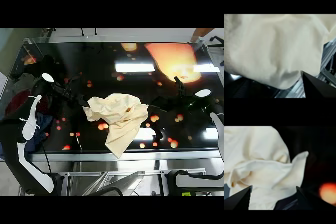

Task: Fold the shirts.

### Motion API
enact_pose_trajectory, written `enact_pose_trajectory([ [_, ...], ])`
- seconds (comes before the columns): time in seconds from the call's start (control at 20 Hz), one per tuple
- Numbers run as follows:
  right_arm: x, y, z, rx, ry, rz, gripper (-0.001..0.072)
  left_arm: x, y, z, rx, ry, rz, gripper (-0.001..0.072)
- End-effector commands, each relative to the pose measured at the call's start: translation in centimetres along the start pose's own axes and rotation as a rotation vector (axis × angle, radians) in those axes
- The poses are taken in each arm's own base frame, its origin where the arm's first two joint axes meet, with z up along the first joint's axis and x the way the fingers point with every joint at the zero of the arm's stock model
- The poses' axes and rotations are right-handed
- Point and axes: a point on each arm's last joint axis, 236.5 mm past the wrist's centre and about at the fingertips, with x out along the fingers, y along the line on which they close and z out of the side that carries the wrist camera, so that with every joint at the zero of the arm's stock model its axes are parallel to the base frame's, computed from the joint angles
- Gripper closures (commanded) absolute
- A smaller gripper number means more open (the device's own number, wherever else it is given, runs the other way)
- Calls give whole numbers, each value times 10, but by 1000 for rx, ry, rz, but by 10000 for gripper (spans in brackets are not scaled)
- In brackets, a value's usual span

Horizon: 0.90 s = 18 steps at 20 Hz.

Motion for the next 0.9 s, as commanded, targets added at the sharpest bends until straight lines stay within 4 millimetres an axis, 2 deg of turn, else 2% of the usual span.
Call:
enact_pose_trajectory([
  [0.0, 14, -30, -45, 87, 75, -51, 98, 13, 18, -6, -74, -12, -12, 41],
  [0.1, 27, -39, -55, 99, 80, -75, 98, 31, 11, -10, -71, -9, -58, 41],
  [0.25, 43, -42, -50, 100, 61, -93, 98, 45, -1, -2, -56, -40, -92, 41],
  [0.4, 60, -29, -37, 92, 10, -49, 102, 52, -6, 6, -41, -61, -84, 43],
  [0.45, 64, -22, -33, 90, -5, -20, 167, 53, -4, 9, -40, -72, -74, 45],
  [0.5, 67, -16, -29, 81, -22, 3, 360, 53, -3, 11, -41, -83, -69, 175],
  [0.55, 68, -12, -25, 75, -37, 22, 498, 53, -2, 13, -41, -90, -66, 463],
  [0.6, 67, -7, -21, 68, -53, 42, 596, 53, -2, 13, -40, -91, -66, 687],
  [0.65, 65, -1, -18, 57, -62, 61, 693, 51, -2, 13, -42, -94, -67, 686],
  [0.75, 53, 14, -11, 8, -77, 82, 694, 41, -6, 13, -35, -105, -69, 686],
  [0.85, 26, 38, 3, -64, -119, 108, 695, 17, -20, 14, -1, -142, -63, 687],
])
